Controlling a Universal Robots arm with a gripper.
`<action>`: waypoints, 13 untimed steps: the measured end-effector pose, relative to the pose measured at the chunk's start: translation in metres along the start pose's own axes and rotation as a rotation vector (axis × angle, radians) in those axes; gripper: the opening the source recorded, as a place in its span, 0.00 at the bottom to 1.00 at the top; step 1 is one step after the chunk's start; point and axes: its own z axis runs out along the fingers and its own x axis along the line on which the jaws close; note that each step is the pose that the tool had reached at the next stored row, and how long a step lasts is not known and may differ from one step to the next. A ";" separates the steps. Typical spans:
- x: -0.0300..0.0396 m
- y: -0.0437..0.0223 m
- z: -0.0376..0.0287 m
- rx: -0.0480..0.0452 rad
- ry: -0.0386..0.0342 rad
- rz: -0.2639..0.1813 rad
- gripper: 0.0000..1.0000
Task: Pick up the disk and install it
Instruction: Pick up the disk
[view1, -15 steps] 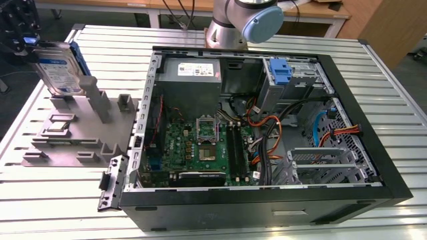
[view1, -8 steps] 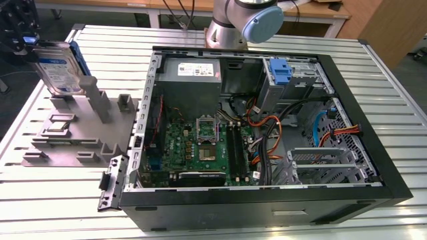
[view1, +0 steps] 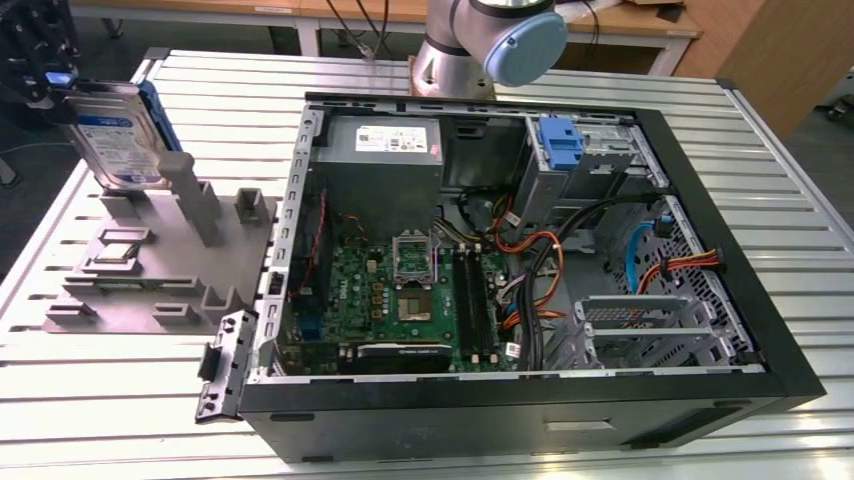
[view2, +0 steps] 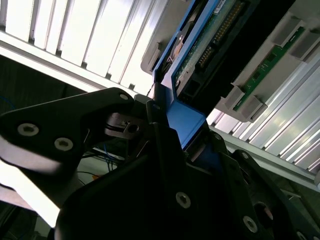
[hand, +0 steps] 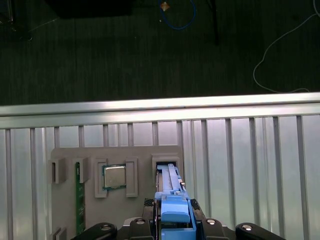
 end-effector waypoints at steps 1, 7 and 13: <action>0.0000 0.0000 -0.0001 0.0001 -0.0001 0.000 0.37; 0.0000 0.0000 -0.0013 0.0001 0.0000 0.000 0.37; 0.0000 0.0000 -0.0021 0.0000 0.0000 0.000 0.37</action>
